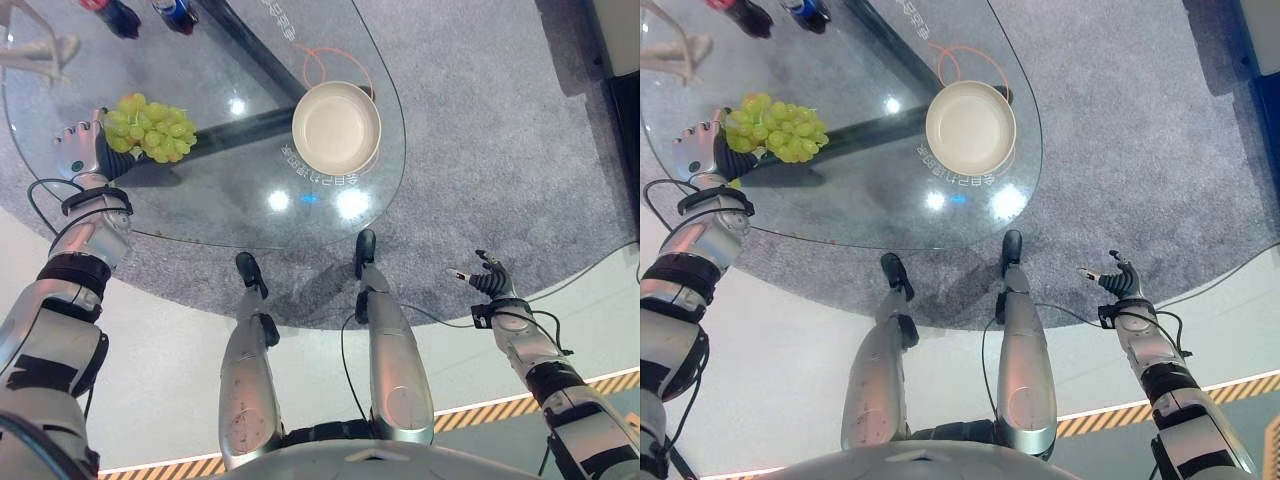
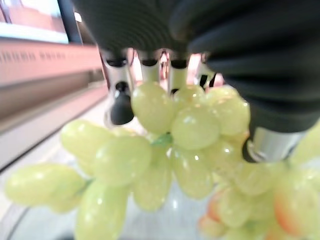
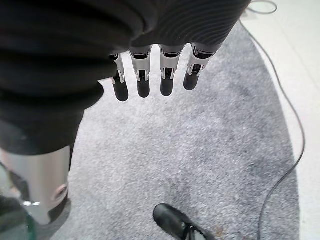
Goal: Pick up fruits into the plate
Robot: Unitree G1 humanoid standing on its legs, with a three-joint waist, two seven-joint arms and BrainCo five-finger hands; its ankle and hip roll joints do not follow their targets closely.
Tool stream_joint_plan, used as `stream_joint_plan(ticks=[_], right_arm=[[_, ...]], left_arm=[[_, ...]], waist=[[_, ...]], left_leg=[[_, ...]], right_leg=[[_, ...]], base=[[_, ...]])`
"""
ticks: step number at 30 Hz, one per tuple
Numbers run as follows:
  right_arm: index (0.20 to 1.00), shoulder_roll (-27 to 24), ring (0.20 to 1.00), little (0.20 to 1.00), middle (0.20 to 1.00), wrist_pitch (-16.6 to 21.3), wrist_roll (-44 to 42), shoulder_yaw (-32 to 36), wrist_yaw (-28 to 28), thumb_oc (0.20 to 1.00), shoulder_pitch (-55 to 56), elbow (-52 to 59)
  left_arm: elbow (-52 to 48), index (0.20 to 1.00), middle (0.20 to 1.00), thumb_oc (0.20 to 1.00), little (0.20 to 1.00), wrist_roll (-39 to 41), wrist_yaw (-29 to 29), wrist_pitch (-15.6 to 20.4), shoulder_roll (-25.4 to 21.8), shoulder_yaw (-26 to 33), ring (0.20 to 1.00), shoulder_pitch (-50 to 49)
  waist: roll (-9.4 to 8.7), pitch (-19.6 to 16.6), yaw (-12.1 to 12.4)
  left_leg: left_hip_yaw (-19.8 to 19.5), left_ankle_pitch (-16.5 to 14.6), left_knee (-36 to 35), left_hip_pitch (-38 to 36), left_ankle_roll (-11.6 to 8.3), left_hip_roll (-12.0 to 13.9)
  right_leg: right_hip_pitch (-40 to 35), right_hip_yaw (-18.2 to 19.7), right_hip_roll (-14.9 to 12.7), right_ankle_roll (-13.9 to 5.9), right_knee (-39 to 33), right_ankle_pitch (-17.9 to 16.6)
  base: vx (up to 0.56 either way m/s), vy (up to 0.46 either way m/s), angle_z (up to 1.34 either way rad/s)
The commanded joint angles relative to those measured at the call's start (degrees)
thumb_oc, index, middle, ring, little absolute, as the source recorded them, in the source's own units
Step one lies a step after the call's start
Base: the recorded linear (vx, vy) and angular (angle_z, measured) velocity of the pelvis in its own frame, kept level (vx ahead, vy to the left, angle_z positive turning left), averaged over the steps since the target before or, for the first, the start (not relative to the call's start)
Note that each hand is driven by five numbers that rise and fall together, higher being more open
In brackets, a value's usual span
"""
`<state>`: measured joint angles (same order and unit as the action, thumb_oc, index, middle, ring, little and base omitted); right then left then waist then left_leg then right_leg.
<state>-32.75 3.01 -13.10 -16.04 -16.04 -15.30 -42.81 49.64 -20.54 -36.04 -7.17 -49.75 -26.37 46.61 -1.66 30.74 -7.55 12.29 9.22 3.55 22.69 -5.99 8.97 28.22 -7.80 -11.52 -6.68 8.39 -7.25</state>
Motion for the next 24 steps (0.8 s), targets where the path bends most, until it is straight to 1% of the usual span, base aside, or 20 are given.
stream_joint_plan(ticks=[1,4,6,7,12,14,17,19,22,24], right_arm=[[1.000,-2.0,1.000,1.000,1.000,3.2,1.5,2.3,-0.7,1.000,4.1,3.0],[1.000,-2.1,1.000,1.000,1.000,3.2,2.2,2.4,-0.5,1.000,4.4,4.5],[1.000,-2.2,1.000,1.000,1.000,3.7,2.0,2.4,-0.3,1.000,4.4,4.8],[1.000,-2.3,1.000,1.000,1.000,4.8,2.0,2.4,0.1,1.000,4.6,6.3],[1.000,-2.6,1.000,1.000,1.000,6.5,3.1,2.1,0.7,1.000,5.4,12.4],[1.000,-2.8,1.000,1.000,1.000,7.2,3.7,2.5,0.7,1.000,5.5,13.8],[1.000,-3.2,1.000,1.000,1.000,7.6,3.5,2.8,0.9,1.000,4.6,14.8],[1.000,-3.6,1.000,1.000,1.000,8.1,3.6,2.9,2.0,1.000,4.3,16.1],[1.000,-3.8,1.000,1.000,1.000,8.6,3.0,3.2,6.2,1.000,4.4,19.3],[1.000,-4.1,1.000,1.000,1.000,8.6,2.9,3.1,10.8,1.000,5.1,23.7]], left_arm=[[-2.0,0.200,0.200,0.200,0.200,-4.0,-4.6,0.5,-3.7,5.2,0.200,0.7],[-3.1,0.200,0.200,0.200,0.200,-5.1,-5.2,0.5,-4.3,5.8,0.200,0.6],[-3.4,0.200,0.200,0.200,0.200,-5.4,-5.7,1.1,-4.8,5.8,0.200,0.8],[-4.4,0.200,0.200,0.200,0.200,-5.8,-6.3,1.8,-5.3,6.2,0.200,0.5],[-7.3,0.200,0.200,0.200,0.200,-6.5,-6.8,2.6,-6.6,6.6,0.200,-0.2],[-7.7,0.200,0.200,0.200,0.200,-7.6,-6.2,3.4,-7.0,6.8,0.200,-0.4],[-7.9,0.200,0.200,0.200,0.200,-8.4,-6.8,4.7,-7.4,7.0,0.200,-0.9],[-9.0,0.200,0.200,0.200,0.200,-8.7,-7.2,5.4,-7.8,7.0,0.200,-1.3],[-11.2,0.200,0.200,0.200,0.200,-9.3,-7.3,5.8,-8.6,6.8,0.200,-2.2],[-14.1,0.200,0.200,0.200,0.200,-10.5,-7.1,7.3,-9.8,7.0,0.200,-3.8]], waist=[[1.59,-1.0,-0.7],[1.72,-1.0,-0.7],[1.73,-1.0,-0.7],[1.77,-1.0,-0.7],[1.64,-1.0,-0.8],[1.70,-1.8,-0.8],[1.84,-2.4,-0.6],[2.00,-2.8,-0.6],[2.15,-3.5,-0.6],[2.11,-4.4,-0.5]], left_leg=[[1.4,-8.2,6.6,1.4,0.65,-4.4],[1.5,-8.3,6.4,0.1,0.62,-4.3],[1.5,-8.4,6.2,-0.6,0.63,-4.3],[1.6,-8.4,6.0,-1.4,0.71,-4.3],[1.7,-8.6,5.3,-3.8,0.61,-4.2],[2.0,-8.7,5.0,-5.2,0.58,-3.8],[2.1,-8.8,4.9,-5.9,0.46,-3.5],[2.0,-8.7,4.6,-6.5,0.42,-3.5],[2.0,-8.4,3.9,-7.5,0.42,-3.6],[1.7,-8.3,3.2,-9.2,0.38,-3.6]], right_leg=[[-1.4,-2.5,2.5,0.59,3.5,6.3],[-2.7,-2.5,2.3,0.46,3.3,6.4],[-3.4,-2.6,2.1,0.42,3.1,6.4],[-4.1,-2.7,2.1,0.37,2.9,6.5],[-6.6,-2.7,1.9,0.24,2.4,6.7],[-7.9,-3.1,1.7,0.09,2.3,7.1],[-9.0,-3.4,1.5,0.04,2.0,7.2],[-9.6,-3.4,1.5,0.08,1.7,7.2],[-10.6,-3.2,1.7,0.10,0.9,6.9],[-12.7,-3.3,1.8,0.08,0.2,7.1]], base=[[0.00,0.000,0.00],[0.02,0.014,0.04],[0.00,0.000,0.00],[0.00,0.000,0.00],[0.01,-0.001,0.00],[0.05,-0.008,0.01],[0.02,-0.005,0.00],[0.02,0.002,0.00],[0.00,0.000,0.00],[0.02,-0.009,0.00]])
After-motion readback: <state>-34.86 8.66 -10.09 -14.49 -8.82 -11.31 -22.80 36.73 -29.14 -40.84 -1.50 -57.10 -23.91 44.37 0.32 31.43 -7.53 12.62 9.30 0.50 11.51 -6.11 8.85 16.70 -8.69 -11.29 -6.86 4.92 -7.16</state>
